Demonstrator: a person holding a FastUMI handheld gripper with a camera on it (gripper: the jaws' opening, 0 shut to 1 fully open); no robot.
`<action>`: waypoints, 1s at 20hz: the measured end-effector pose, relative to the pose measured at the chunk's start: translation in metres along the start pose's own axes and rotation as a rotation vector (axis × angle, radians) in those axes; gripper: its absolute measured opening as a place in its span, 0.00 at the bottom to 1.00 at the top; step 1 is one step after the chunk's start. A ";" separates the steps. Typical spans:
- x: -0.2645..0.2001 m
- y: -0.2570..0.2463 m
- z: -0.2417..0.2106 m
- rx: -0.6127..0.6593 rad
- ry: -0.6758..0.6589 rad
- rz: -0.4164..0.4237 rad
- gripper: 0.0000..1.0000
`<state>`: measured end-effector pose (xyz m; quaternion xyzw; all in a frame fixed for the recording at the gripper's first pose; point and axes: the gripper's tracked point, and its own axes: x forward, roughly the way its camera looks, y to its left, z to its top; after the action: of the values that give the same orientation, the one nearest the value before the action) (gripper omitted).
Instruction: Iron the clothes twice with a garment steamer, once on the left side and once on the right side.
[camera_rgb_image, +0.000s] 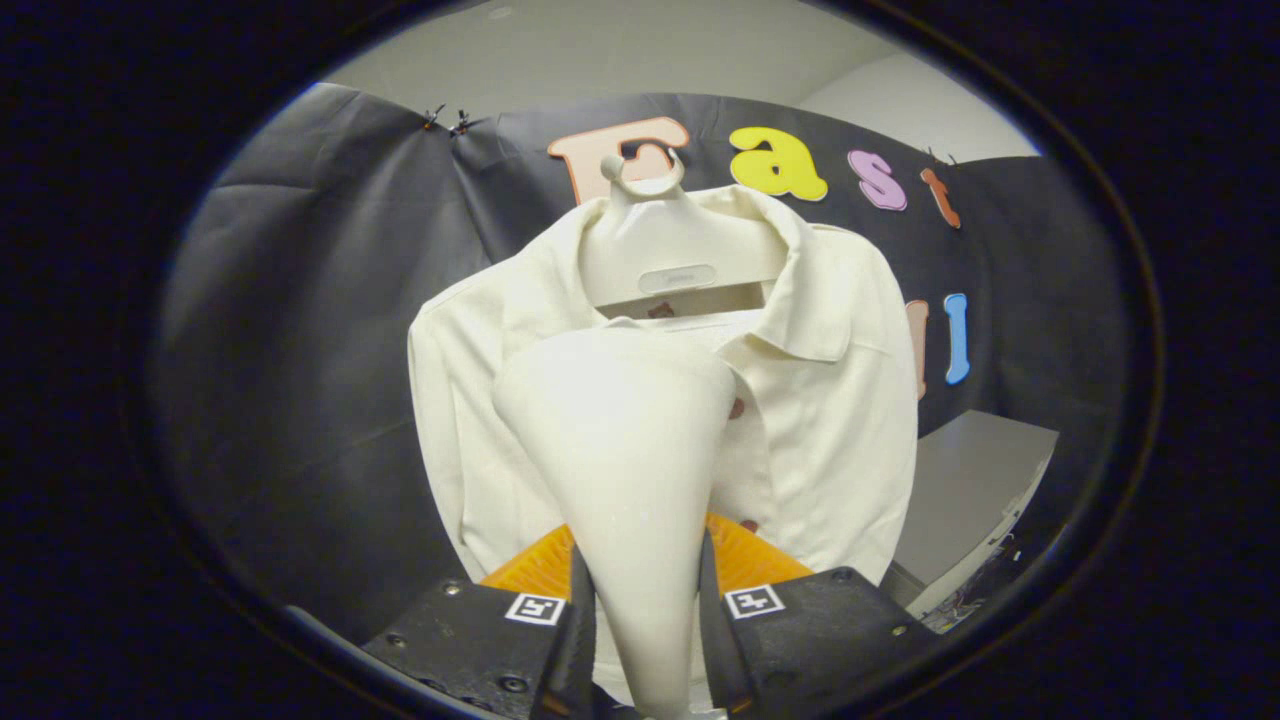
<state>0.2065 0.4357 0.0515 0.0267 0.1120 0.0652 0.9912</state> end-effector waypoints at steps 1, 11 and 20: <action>0.007 0.007 -0.002 -0.001 0.005 -0.002 0.44; 0.024 0.010 -0.010 -0.030 -0.019 -0.076 0.44; 0.028 0.015 -0.072 -0.138 0.062 -0.083 0.44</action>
<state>0.2152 0.4569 -0.0234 -0.0481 0.1387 0.0325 0.9886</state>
